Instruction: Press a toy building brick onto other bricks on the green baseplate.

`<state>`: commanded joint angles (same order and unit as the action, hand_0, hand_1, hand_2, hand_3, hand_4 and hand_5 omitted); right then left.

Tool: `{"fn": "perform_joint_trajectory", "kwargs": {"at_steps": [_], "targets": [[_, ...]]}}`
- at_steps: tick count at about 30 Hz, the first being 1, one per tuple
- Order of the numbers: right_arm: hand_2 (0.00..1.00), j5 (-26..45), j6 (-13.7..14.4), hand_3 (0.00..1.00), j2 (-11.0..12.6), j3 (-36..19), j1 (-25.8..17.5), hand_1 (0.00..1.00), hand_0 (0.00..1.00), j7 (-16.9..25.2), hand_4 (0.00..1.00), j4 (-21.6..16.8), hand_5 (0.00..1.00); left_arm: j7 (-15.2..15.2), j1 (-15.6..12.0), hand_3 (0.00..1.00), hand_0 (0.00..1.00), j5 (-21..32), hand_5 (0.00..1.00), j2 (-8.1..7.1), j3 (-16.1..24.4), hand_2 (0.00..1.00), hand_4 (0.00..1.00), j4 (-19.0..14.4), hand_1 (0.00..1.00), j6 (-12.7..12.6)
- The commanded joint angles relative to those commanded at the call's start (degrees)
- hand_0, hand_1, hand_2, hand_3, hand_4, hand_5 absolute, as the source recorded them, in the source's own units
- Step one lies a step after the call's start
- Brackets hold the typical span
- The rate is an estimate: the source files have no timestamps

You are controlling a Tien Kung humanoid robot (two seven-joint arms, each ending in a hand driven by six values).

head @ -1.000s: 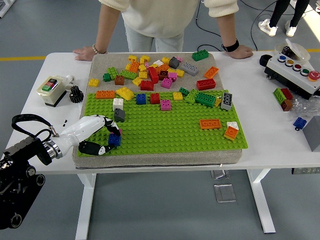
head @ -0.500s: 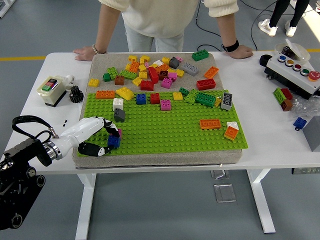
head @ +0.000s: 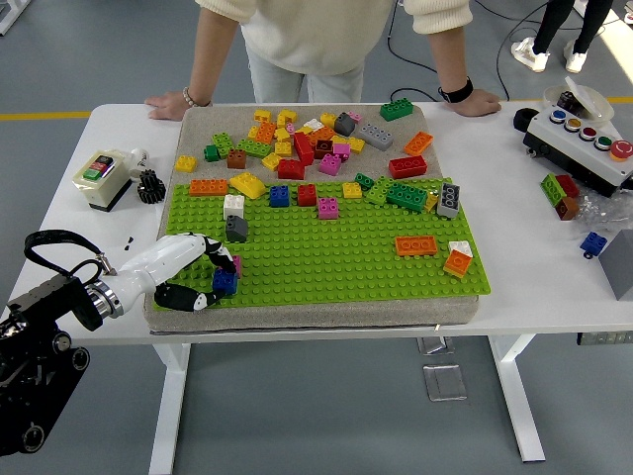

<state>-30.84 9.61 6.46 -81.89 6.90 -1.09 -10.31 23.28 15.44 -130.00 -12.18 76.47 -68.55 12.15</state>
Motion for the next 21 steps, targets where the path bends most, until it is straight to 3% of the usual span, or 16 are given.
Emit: {"fn": "perform_joint_trajectory", "kwargs": {"at_steps": [21], "targets": [[0.706, 0.0, 0.2, 0.588, -0.1, 0.1, 0.1, 0.659, 0.727, 0.0, 0.915, 0.0, 0.495, 0.1, -0.1, 0.552, 0.835, 0.0, 0.115, 0.53, 0.3, 0.59, 0.813, -0.2, 0.659, -0.3]]}}
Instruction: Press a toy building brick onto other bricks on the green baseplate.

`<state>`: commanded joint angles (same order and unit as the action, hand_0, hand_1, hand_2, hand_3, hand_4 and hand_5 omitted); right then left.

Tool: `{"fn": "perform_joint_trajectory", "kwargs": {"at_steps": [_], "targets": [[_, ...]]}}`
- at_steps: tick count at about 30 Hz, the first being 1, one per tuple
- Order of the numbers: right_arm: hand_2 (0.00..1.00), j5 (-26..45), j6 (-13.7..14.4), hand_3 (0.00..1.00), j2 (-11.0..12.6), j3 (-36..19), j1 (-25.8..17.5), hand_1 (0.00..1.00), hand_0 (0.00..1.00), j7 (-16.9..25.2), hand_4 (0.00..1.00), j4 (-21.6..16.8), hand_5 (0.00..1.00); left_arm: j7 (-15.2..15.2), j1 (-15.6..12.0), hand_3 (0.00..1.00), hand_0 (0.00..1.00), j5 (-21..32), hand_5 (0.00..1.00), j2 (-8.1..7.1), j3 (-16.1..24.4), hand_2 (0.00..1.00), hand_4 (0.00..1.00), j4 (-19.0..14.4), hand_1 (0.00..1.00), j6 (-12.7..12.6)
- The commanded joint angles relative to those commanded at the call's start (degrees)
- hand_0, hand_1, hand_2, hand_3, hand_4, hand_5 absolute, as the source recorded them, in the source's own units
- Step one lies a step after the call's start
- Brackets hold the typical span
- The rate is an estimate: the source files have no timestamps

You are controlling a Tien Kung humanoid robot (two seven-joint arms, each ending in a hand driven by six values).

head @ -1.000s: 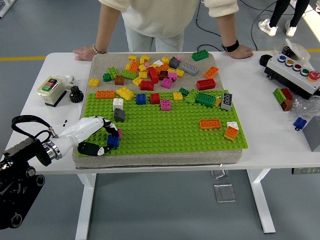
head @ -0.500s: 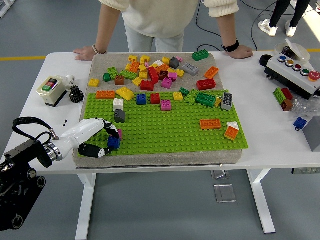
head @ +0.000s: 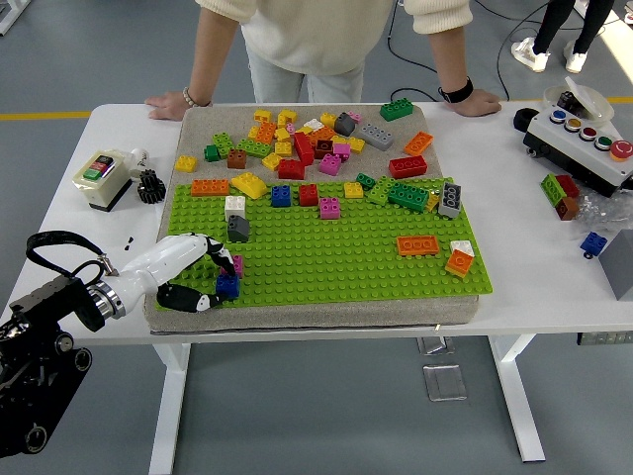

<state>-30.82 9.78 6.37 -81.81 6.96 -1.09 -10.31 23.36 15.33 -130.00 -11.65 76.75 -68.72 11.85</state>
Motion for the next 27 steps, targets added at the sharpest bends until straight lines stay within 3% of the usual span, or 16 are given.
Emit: {"fn": "perform_joint_trajectory", "kwargs": {"at_steps": [15, 27], "targets": [[0.706, 0.0, 0.1, 0.589, 0.0, 0.0, 0.0, 0.66, 0.727, -0.2, 0.915, 0.0, 0.495, 0.3, 0.5, 0.554, 0.84, 0.0, 0.158, 0.52, 0.3, 0.592, 0.871, 0.5, 0.677, -1.4], [0.706, 0.1, 0.2, 0.589, -0.1, 0.1, 0.1, 0.659, 0.728, -0.2, 0.915, 0.0, 0.496, 0.7, 1.5, 0.553, 0.842, 0.0, 0.173, 1.23, 0.0, 0.592, 0.886, 2.7, 0.688, -2.1]]}}
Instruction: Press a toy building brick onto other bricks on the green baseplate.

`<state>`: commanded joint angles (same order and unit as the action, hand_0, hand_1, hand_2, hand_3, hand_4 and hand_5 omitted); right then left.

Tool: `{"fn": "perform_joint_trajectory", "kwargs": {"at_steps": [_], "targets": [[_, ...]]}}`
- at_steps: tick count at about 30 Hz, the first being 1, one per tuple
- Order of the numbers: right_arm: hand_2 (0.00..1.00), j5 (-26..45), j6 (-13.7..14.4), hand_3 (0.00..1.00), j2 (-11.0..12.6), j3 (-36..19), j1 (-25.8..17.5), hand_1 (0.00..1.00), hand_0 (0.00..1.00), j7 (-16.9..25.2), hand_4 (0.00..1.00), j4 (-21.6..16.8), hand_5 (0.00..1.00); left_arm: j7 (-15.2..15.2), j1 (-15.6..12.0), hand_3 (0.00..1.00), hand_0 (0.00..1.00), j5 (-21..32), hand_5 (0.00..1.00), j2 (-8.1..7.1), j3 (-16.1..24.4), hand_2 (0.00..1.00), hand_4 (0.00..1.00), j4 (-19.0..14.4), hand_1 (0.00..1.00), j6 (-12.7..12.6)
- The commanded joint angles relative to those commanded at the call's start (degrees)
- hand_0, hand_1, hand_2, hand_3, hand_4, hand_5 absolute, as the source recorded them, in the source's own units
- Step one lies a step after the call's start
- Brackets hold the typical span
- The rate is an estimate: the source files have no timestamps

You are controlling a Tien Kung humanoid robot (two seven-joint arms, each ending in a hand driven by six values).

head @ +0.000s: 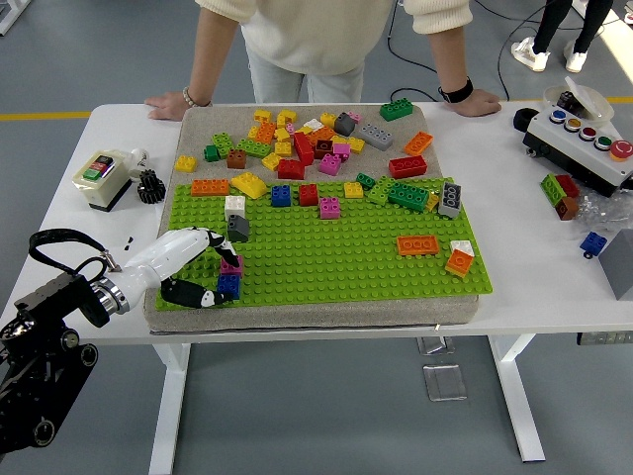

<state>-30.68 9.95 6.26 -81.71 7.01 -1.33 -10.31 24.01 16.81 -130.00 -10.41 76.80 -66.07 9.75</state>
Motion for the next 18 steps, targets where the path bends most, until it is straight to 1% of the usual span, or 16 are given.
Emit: {"fn": "perform_joint_trajectory", "kwargs": {"at_steps": [7, 10, 18], "targets": [[0.706, 0.1, 0.0, 0.588, 0.0, 0.0, 0.1, 0.659, 0.728, -0.1, 0.915, 0.0, 0.497, 0.3, 0.7, 0.552, 0.843, 0.0, 0.183, 0.21, 0.0, 0.59, 0.891, 0.8, 0.694, -0.7], [0.706, 0.1, 0.0, 0.588, -0.1, 0.1, 0.1, 0.659, 0.728, -0.1, 0.915, 0.0, 0.497, 0.9, 0.7, 0.552, 0.843, 0.0, 0.183, 0.16, 0.2, 0.59, 0.891, 1.2, 0.694, -1.5], [0.705, 0.1, 0.0, 0.589, -0.1, 0.2, -0.1, 0.659, 0.728, -0.1, 0.916, 0.0, 0.498, 1.8, 0.4, 0.551, 0.844, 0.0, 0.191, -0.12, 0.7, 0.588, 0.899, 0.9, 0.696, -1.2]]}}
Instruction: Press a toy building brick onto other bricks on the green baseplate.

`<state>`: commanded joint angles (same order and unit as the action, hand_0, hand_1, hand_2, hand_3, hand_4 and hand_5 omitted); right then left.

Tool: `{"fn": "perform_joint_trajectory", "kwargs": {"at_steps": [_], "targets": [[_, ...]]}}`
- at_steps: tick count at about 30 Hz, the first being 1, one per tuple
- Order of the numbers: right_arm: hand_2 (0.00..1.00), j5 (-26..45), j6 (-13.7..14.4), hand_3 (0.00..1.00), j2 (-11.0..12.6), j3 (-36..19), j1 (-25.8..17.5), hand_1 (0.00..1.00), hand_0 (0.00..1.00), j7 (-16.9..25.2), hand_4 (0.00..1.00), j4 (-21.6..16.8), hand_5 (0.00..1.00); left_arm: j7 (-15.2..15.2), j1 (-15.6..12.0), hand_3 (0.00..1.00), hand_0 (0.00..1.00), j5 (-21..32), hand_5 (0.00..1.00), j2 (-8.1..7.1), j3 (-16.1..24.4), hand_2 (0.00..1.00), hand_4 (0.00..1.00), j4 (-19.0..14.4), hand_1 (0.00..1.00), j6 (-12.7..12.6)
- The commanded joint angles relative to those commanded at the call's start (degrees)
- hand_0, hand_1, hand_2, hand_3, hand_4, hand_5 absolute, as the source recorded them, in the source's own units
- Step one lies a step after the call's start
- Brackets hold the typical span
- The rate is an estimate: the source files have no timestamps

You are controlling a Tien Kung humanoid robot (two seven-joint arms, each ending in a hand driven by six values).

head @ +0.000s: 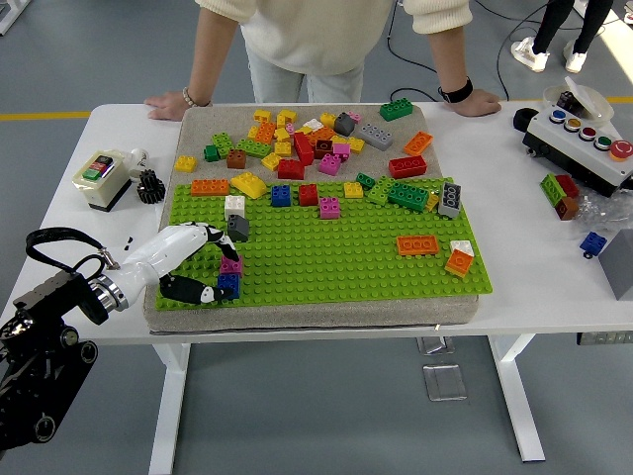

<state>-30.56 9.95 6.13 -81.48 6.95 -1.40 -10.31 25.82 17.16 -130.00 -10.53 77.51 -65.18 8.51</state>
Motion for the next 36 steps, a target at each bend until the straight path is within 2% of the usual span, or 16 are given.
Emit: {"fn": "perform_joint_trajectory", "kwargs": {"at_steps": [10, 28, 36], "targets": [[0.706, 0.1, 0.0, 0.59, 0.0, 0.1, 0.0, 0.659, 0.728, -0.1, 0.916, 0.0, 0.497, 1.1, -0.2, 0.56, 0.866, 0.0, 0.208, -0.38, 0.2, 0.601, 0.914, -0.6, 0.716, 1.4], [0.705, 0.2, 0.0, 0.59, 0.0, 0.1, 0.2, 0.659, 0.728, -0.3, 0.916, 0.0, 0.498, 3.7, 1.3, 0.563, 0.875, 0.0, 0.208, -0.51, -0.4, 0.606, 0.921, 3.9, 0.724, -2.5], [0.705, 0.3, 0.0, 0.589, -0.1, 0.2, 0.2, 0.659, 0.728, -0.5, 0.916, 0.0, 0.498, 3.8, 2.3, 0.567, 0.879, 0.0, 0.207, -0.15, -0.7, 0.606, 0.928, 5.3, 0.722, -3.0]]}}
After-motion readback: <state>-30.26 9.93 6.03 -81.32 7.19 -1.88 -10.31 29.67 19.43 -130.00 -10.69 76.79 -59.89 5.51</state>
